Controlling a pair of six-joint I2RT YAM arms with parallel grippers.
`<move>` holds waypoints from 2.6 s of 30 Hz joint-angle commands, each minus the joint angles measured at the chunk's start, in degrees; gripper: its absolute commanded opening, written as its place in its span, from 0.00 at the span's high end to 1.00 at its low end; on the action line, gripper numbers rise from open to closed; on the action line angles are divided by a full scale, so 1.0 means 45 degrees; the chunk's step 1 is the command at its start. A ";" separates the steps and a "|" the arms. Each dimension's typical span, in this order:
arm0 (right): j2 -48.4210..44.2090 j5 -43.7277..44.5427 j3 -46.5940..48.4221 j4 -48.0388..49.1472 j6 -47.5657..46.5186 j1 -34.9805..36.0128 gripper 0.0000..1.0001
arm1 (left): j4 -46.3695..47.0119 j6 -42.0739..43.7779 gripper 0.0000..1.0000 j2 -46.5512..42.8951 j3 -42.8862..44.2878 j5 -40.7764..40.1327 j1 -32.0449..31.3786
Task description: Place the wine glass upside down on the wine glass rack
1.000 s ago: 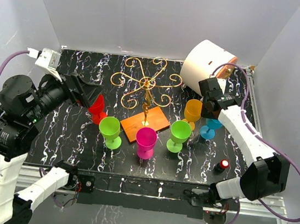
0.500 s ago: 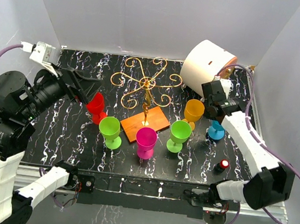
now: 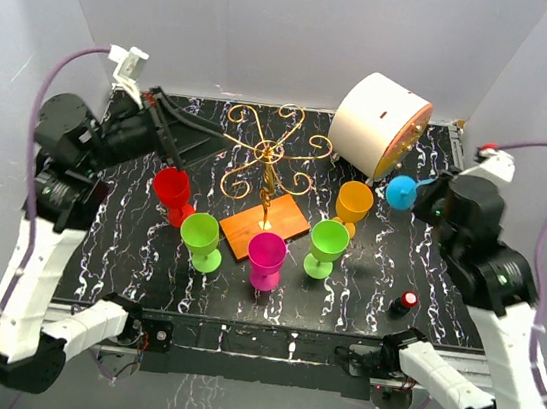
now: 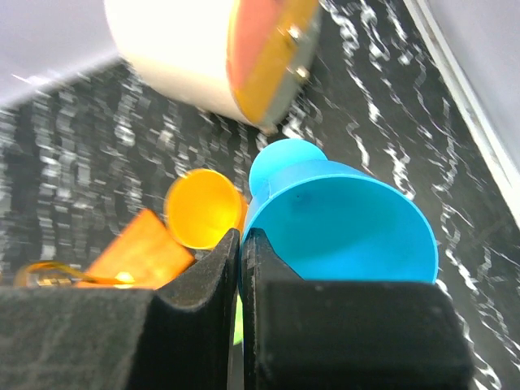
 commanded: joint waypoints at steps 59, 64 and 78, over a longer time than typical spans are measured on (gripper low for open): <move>-0.4042 -0.7761 -0.1321 0.8224 0.3897 -0.0012 1.00 | 0.8948 -0.6760 0.49 0.7138 0.2083 -1.1396 -0.9100; -0.4121 -0.8133 -0.1584 0.8356 0.4039 -0.0015 1.00 | 0.8880 -0.6211 0.67 0.7407 0.2718 -1.1655 -0.9099; -0.4322 -0.8189 -0.1856 0.8574 0.4850 -0.0022 1.00 | 0.8988 -0.5651 0.93 0.8240 0.3921 -1.1459 -0.9104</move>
